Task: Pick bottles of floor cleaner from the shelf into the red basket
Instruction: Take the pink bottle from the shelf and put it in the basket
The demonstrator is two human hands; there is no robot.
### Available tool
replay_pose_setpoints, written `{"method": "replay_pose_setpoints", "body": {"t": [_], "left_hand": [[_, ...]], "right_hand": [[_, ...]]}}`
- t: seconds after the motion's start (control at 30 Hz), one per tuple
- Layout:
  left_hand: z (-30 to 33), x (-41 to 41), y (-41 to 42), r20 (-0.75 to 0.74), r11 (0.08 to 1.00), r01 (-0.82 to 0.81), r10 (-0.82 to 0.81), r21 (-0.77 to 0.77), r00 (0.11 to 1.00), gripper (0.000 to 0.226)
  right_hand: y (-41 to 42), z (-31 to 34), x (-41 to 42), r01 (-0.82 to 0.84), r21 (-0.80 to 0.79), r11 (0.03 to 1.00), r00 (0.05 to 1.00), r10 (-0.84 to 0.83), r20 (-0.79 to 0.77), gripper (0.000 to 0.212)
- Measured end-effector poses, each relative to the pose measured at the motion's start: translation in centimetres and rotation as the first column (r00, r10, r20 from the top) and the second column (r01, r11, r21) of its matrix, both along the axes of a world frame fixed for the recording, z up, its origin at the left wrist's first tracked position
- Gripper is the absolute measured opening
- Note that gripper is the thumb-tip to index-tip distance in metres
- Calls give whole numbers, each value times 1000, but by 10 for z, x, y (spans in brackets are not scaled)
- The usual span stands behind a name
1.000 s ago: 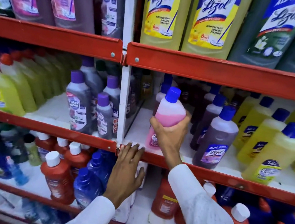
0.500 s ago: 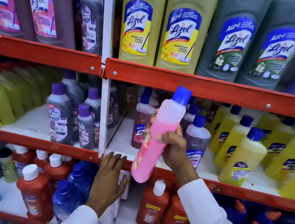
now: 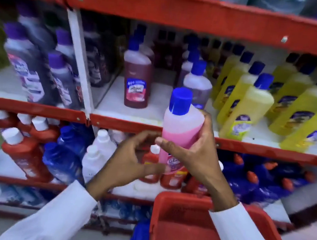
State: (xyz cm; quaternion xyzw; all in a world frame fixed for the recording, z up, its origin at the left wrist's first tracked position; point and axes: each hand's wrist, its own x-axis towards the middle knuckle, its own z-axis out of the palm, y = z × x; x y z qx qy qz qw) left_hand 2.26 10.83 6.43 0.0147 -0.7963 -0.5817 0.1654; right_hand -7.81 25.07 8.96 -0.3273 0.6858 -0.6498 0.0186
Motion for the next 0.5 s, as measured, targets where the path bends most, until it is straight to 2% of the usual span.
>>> {"method": "replay_pose_setpoints", "body": {"t": [0.13,0.27,0.4,0.5], "left_hand": [[-44,-18,57,-6,984,-98,99,151,995,53],[-102,-26,99,142,986,-151,140,71,980,52],[-174,-40,129,335,992,-108,81,61,939,54],[-227,-52,148,439,994,-111,91,20,894,60]], "right_hand": [[41,-52,3,22,115,993,995,-33,95,89],[89,-107,-2,-24,301,953,986,-28,167,83],[134,-161,-22,-73,514,855,987,-13,160,82],[159,-205,-38,-138,605,784,981,26,192,68]]}}
